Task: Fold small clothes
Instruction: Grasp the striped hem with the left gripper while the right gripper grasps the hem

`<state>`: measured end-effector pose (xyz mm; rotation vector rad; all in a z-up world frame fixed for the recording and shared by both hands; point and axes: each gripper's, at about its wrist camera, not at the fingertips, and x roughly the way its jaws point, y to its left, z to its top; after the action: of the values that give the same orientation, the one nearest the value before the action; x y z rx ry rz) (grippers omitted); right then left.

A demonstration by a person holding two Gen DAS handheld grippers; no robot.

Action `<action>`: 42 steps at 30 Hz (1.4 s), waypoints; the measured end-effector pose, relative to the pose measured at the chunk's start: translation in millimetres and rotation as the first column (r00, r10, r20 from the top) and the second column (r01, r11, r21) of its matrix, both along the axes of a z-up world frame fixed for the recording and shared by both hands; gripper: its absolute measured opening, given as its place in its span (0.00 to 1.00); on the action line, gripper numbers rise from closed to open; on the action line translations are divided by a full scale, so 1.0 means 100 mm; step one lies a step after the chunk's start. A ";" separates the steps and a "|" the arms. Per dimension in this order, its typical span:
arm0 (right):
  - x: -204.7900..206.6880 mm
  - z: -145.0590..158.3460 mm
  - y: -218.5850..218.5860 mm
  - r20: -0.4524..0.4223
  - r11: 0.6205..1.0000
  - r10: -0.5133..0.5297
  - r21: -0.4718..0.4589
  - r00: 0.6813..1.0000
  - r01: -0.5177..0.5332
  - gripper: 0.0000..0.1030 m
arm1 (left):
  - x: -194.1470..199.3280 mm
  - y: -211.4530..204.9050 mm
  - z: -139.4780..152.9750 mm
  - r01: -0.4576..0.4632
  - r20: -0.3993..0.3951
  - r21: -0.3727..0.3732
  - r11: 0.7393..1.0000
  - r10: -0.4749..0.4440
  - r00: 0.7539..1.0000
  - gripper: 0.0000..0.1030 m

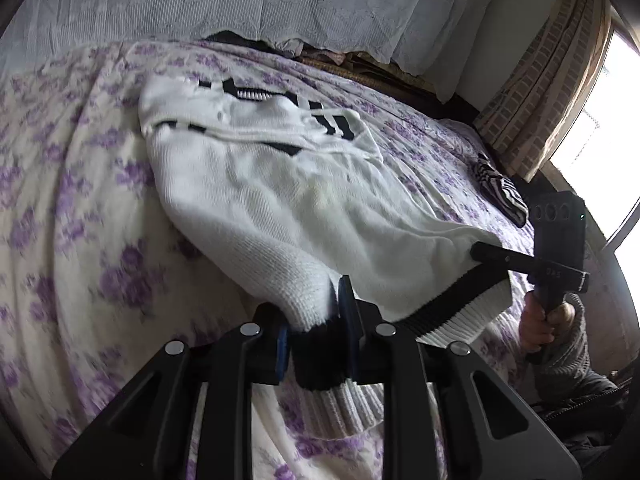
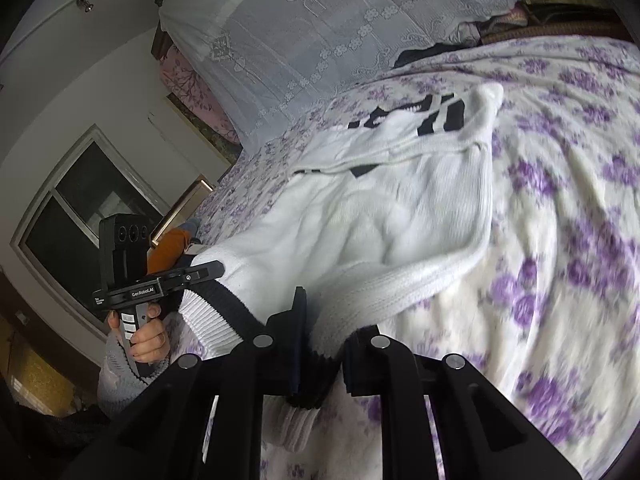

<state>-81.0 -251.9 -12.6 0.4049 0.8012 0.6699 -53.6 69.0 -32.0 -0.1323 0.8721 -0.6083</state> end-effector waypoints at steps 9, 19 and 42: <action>0.38 0.23 -0.01 0.031 0.999 -0.043 -0.014 0.999 0.044 0.15 | 0.35 -0.11 0.28 -0.043 0.063 0.040 0.998 0.041 0.997 0.19; 0.99 0.30 -0.04 0.001 0.996 -0.088 0.020 0.996 0.088 0.15 | 0.93 -0.09 0.46 -0.100 0.067 0.010 0.995 0.099 0.993 0.19; 2.47 0.12 -0.14 -0.113 0.973 -0.184 0.124 0.977 0.197 0.15 | 2.28 0.06 0.39 -0.204 -0.007 0.006 0.979 0.204 0.979 0.19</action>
<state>166.4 -266.1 -0.5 0.6342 0.8032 0.5281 174.0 75.3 7.4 -0.2169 0.8547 -0.4140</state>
